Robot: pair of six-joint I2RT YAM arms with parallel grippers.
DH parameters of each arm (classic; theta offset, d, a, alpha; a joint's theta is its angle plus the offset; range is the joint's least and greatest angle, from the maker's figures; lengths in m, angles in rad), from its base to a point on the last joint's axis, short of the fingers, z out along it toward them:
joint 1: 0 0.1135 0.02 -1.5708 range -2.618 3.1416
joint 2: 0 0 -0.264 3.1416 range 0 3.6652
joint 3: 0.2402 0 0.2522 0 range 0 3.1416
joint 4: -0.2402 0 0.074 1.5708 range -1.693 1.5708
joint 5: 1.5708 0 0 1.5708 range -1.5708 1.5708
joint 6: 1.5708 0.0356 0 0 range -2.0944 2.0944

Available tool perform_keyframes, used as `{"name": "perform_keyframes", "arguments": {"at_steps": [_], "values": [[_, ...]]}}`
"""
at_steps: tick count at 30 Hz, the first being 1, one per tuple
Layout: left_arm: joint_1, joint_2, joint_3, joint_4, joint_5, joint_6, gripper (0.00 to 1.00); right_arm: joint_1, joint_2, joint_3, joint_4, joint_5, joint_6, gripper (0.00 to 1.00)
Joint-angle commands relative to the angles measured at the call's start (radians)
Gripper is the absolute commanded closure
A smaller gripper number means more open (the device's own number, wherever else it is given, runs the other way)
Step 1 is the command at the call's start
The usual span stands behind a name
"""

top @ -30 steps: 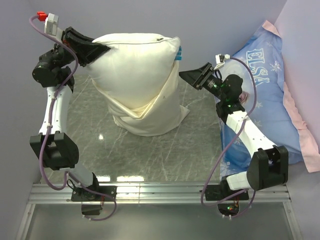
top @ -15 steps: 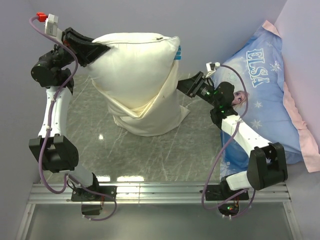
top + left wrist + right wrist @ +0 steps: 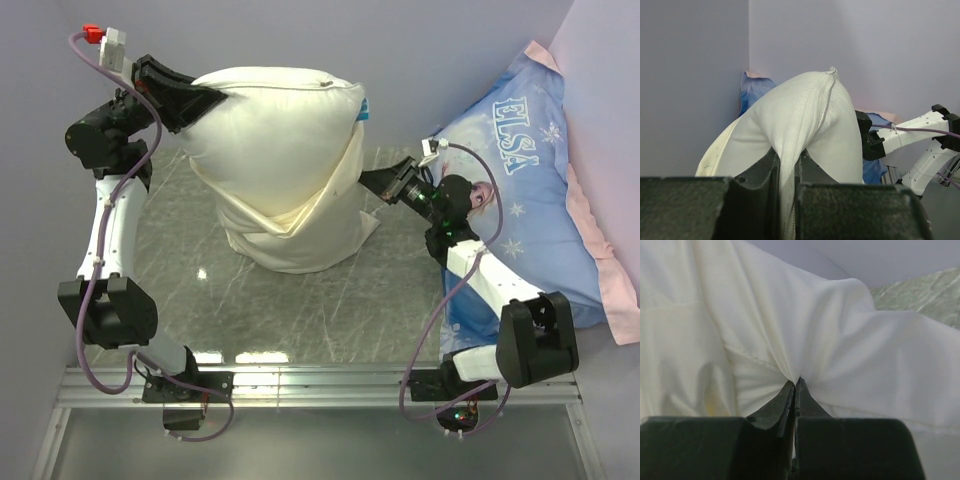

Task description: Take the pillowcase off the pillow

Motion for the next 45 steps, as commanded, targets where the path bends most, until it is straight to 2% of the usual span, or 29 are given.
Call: {"name": "perform_keyframes", "arguments": {"at_steps": [1,4,10,19,22,24,27,28,31,35,39,40,43,45], "values": [[0.005,-0.046,0.003,-0.001,-0.069,0.037,0.99,-0.058,0.01,-0.098,-0.079,0.034,-0.018,1.0],[0.006,-0.049,0.006,0.002,-0.081,0.037,0.99,-0.06,0.025,-0.153,-0.149,0.089,-0.063,1.0],[0.014,-0.05,-0.003,0.01,-0.103,0.028,1.0,-0.061,0.113,-0.253,-0.155,0.163,-0.077,1.0],[0.031,-0.064,-0.012,-0.016,-0.136,0.04,0.99,-0.061,0.223,-0.256,-0.26,0.31,-0.158,1.0],[0.031,-0.059,-0.018,-0.018,-0.152,0.033,0.99,-0.055,0.207,-0.239,-0.292,0.316,-0.179,1.0],[0.03,-0.058,-0.026,-0.022,-0.155,0.03,0.99,-0.038,0.117,-0.225,-0.339,0.334,-0.207,1.0],[0.028,-0.062,-0.049,-0.004,-0.15,0.022,1.0,0.034,-0.029,-0.092,-0.512,0.442,-0.299,0.79],[0.02,-0.062,-0.05,-0.004,-0.146,0.028,0.99,0.047,-0.062,-0.069,-0.542,0.458,-0.314,0.66],[0.002,-0.067,-0.046,-0.059,-0.124,0.076,0.99,0.063,-0.157,-0.002,-0.614,0.466,-0.327,0.52],[-0.033,-0.076,-0.008,-0.18,-0.11,0.177,0.99,0.06,-0.286,0.022,-0.707,0.508,-0.339,0.44],[-0.093,-0.073,0.058,-0.446,-0.093,0.356,0.99,0.072,-0.445,0.104,-0.72,0.476,-0.406,0.38],[-0.122,-0.063,0.071,-0.47,-0.084,0.393,1.0,0.083,-0.449,0.144,-0.735,0.435,-0.469,0.36],[-0.157,-0.02,0.126,-0.478,-0.017,0.383,0.99,0.124,-0.409,0.319,-0.842,0.422,-0.569,0.35],[-0.171,-0.001,0.153,-0.474,0.011,0.367,1.0,0.13,-0.386,0.385,-0.862,0.417,-0.584,0.34]]}}
